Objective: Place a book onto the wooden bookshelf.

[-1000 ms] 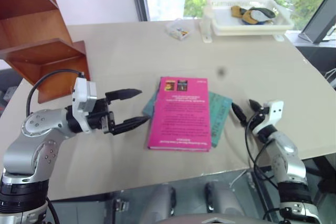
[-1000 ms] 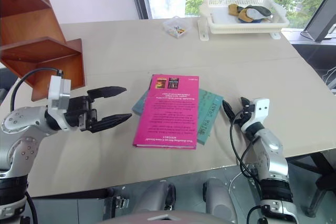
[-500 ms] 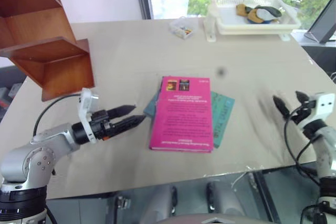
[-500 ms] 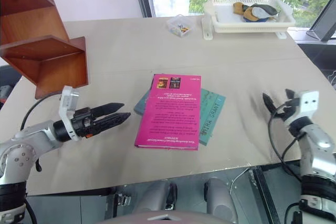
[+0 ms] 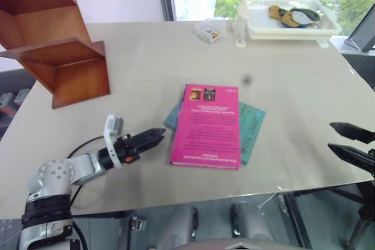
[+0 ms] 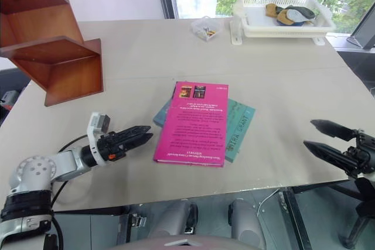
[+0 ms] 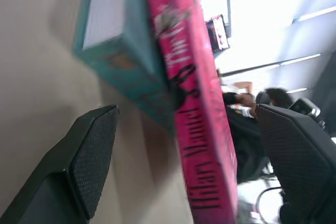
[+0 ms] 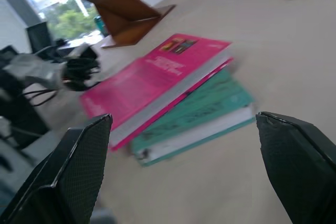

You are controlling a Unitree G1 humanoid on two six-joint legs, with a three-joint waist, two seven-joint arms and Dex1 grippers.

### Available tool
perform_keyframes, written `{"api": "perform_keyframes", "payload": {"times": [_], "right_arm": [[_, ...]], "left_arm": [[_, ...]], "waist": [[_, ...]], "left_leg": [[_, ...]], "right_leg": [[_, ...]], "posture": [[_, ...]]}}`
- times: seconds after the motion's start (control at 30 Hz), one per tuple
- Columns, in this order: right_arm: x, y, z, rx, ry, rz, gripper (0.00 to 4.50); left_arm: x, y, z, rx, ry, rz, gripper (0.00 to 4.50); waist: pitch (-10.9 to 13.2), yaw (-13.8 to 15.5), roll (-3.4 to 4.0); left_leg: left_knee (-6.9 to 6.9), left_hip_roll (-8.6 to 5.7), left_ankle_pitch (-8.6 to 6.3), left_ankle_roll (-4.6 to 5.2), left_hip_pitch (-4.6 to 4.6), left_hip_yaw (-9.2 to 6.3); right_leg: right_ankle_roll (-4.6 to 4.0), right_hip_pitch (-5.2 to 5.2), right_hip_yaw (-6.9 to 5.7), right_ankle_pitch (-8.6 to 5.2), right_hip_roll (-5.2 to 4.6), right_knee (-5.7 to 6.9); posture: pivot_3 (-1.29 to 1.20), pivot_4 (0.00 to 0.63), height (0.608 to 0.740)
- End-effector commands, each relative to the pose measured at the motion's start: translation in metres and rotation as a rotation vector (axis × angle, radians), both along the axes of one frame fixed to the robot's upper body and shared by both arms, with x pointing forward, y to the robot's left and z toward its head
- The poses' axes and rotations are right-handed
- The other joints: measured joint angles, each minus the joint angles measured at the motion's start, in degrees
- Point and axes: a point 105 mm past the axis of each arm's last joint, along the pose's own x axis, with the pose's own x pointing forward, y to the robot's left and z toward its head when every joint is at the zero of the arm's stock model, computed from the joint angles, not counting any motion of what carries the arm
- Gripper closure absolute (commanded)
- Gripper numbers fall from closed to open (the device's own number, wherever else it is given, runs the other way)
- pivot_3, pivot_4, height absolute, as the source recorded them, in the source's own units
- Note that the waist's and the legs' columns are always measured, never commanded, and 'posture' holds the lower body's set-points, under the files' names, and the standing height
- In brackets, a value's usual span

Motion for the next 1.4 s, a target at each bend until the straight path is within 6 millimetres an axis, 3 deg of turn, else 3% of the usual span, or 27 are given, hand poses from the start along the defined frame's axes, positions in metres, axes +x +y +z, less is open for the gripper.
{"api": "perform_keyframes", "payload": {"times": [0.03, 0.3, 0.5, 0.77, 0.93, 0.97, 1.03, 1.23, 1.27, 1.4], "right_arm": [[-0.010, 0.006, 0.013, -0.007, -0.019, 0.037, 0.00], [-0.016, 0.008, 0.011, -0.030, -0.015, -0.003, 0.00], [-0.018, 0.007, 0.018, -0.047, -0.033, -0.019, 0.00], [-0.016, 0.009, 0.019, -0.052, -0.041, -0.017, 0.00], [-0.015, 0.011, 0.019, -0.053, -0.041, -0.010, 0.00], [-0.015, 0.011, 0.019, -0.053, -0.040, -0.008, 0.00], [-0.014, 0.010, 0.019, -0.057, -0.042, -0.010, 0.00], [-0.013, 0.011, 0.017, -0.057, -0.033, 0.002, 0.00], [-0.013, 0.011, 0.018, -0.056, -0.032, 0.003, 0.00], [-0.014, 0.011, 0.019, -0.045, -0.031, 0.023, 0.00]], "left_arm": [[0.008, -0.015, 0.000, -0.087, 0.043, -0.075, 0.06], [0.011, -0.040, 0.007, -0.249, 0.166, -0.246, 0.06], [0.012, -0.047, -0.006, -0.181, 0.237, -0.310, 0.06], [0.010, -0.064, -0.004, -0.153, 0.211, -0.449, 0.06], [0.008, -0.067, -0.006, -0.129, 0.183, -0.501, 0.06], [0.008, -0.067, -0.006, -0.130, 0.186, -0.503, 0.56], [0.008, -0.066, -0.006, -0.131, 0.185, -0.511, 1.10], [0.006, -0.063, -0.005, -0.139, 0.170, -0.512, 3.91], [0.005, -0.062, -0.004, -0.143, 0.164, -0.509, 4.17], [0.003, -0.057, 0.000, -0.137, 0.136, -0.498, 4.18]], "waist": [[0.00, 0.23, 0.00], [-0.01, 0.97, 0.00], [-0.05, 1.06, 0.06], [-0.15, 1.10, 0.21], [-0.26, 1.17, 0.36], [-0.27, 1.29, 0.38], [-0.27, 1.40, 0.38], [-0.27, 1.38, 0.38], [-0.27, 1.33, 0.39], [-0.28, 0.98, 0.39]], "left_leg": [[0.02, -0.04, 0.00, 0.00, -0.03, 0.00], [0.02, -0.04, 0.00, -0.01, -0.12, -0.07], [0.03, -0.08, 0.00, -0.01, -0.14, -0.08], [0.03, -0.08, -0.01, -0.02, -0.21, -0.15], [0.03, -0.08, -0.01, -0.02, -0.71, -0.34], [0.03, -0.08, 0.00, -0.02, -0.77, -0.36], [0.02, -0.09, 0.00, -0.02, -0.81, -0.44], [0.01, -0.09, -0.01, -0.02, -0.87, -0.47], [0.00, -0.09, -0.01, -0.02, -0.89, -0.47], [-0.04, -0.09, -0.01, -0.02, -0.93, -0.48]], "right_leg": [[0.00, -0.01, 0.00, 0.00, 0.01, 0.00], [0.00, -0.06, -0.05, 0.00, -0.05, -0.03], [0.00, -0.04, -0.05, 0.00, -0.17, -0.07], [0.00, -0.05, -0.03, 0.00, -0.45, -0.18], [-0.03, -0.39, -0.02, 0.01, -0.51, -0.29], [-0.03, -0.44, -0.03, 0.01, -0.52, -0.29], [-0.03, -0.45, -0.09, 0.01, -0.54, -0.30], [-0.03, -0.54, -0.10, 0.01, -0.60, -0.33], [-0.03, -0.55, -0.09, 0.01, -0.60, -0.33], [-0.04, -0.60, -0.09, 0.01, -0.61, -0.34]], "posture": [[0.00, 0.150, 0.740], [0.00, 0.150, 0.740], [0.00, 0.150, 0.740], [0.00, 0.150, 0.740], [0.00, 0.150, 0.740], [0.00, 0.150, 0.740], [0.00, 0.150, 0.740], [0.00, 0.150, 0.740], [0.00, 0.150, 0.740], [0.00, 0.150, 0.740]]}}
